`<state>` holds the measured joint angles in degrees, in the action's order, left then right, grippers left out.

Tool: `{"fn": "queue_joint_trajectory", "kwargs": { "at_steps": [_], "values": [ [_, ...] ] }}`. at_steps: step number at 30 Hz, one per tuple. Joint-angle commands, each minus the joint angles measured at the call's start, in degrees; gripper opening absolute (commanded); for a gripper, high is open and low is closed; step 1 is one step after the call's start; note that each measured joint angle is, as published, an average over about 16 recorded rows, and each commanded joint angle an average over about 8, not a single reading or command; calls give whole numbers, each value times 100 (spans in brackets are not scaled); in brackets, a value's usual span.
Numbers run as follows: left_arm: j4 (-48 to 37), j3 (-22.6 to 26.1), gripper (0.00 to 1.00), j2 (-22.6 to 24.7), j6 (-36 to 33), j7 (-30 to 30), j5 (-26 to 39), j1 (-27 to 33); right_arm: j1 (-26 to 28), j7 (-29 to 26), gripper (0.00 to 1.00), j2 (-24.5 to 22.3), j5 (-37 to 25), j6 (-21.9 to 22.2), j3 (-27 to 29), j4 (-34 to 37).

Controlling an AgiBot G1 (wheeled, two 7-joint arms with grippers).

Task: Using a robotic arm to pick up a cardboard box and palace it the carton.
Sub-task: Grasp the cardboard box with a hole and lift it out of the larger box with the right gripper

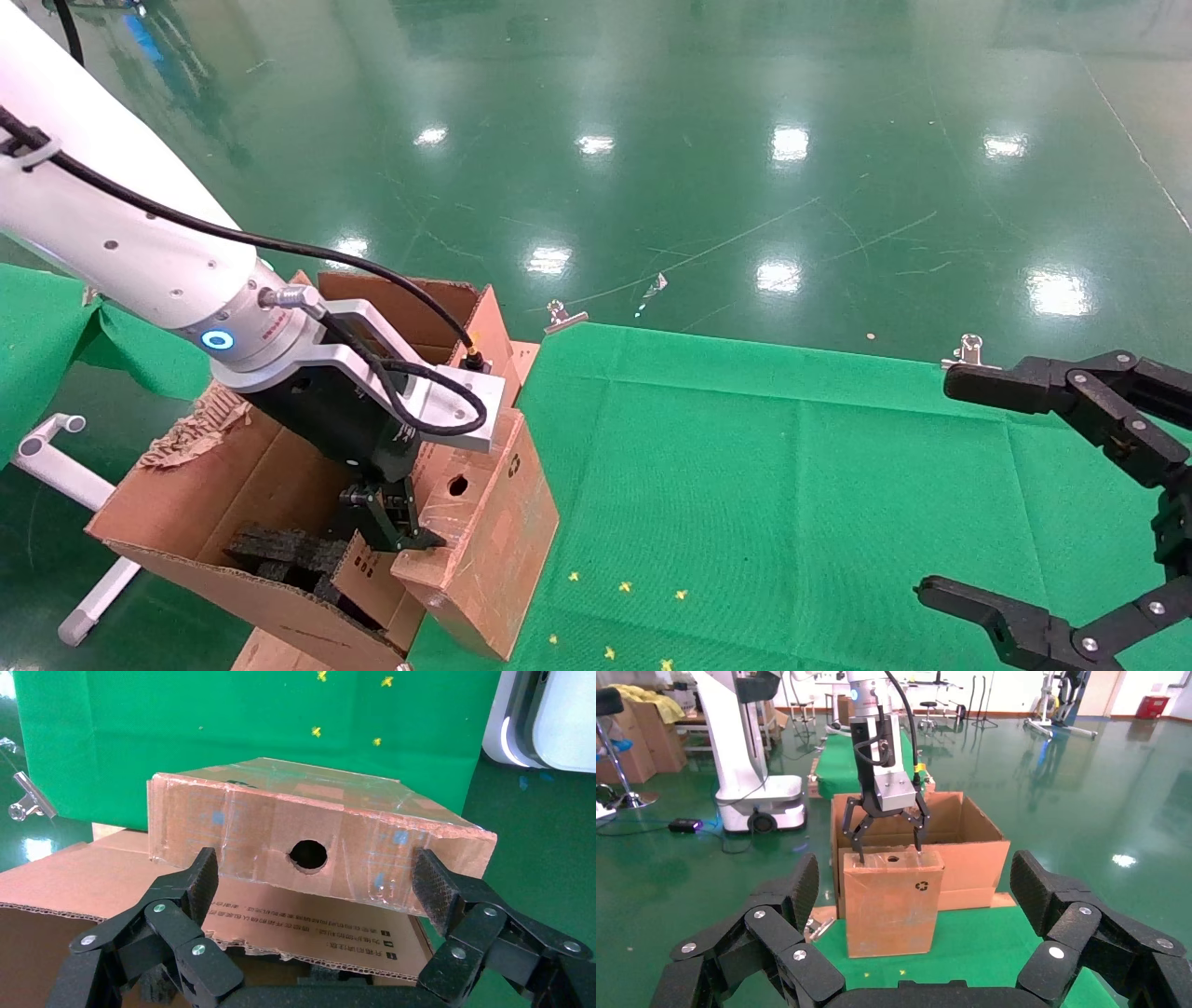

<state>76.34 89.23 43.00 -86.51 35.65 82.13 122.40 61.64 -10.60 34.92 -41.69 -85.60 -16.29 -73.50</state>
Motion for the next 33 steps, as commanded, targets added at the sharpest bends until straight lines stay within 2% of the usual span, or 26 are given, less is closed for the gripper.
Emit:
{"fn": "queue_joint_trajectory", "kwargs": {
  "at_steps": [1, 6, 14, 17, 21, 30, 31, 33],
  "values": [
    [3, 14, 100, 11, 5, -17, -7, 0, 0, 0, 100, 0, 1, 0, -1, 0],
    [-86, -30, 100, -159, 121, 491, -118, 30, 1, 1, 100, -1, 2, 1, -3, 0],
    [-471, -52, 100, -453, 270, 2141, -552, -111, 1, 3, 100, -3, 4, 3, -6, 0],
    [-650, -48, 100, -510, 318, 2553, -794, -255, 2, 4, 100, -3, 5, 3, -7, 0],
    [-790, -27, 100, -517, 377, 2782, -951, -408, 2, 4, 100, -4, 6, 4, -9, 0],
    [-774, 76, 99, -447, 457, 2919, -875, -583, 3, 6, 100, -5, 9, 5, -12, 0],
    [-743, 87, 97, -444, 469, 2928, -849, -593, 3, 6, 93, -5, 9, 6, -13, 0],
    [-673, 106, 82, -446, 497, 2946, -796, -607, 3, 7, 69, -6, 9, 6, -14, 0]
  ]
}}
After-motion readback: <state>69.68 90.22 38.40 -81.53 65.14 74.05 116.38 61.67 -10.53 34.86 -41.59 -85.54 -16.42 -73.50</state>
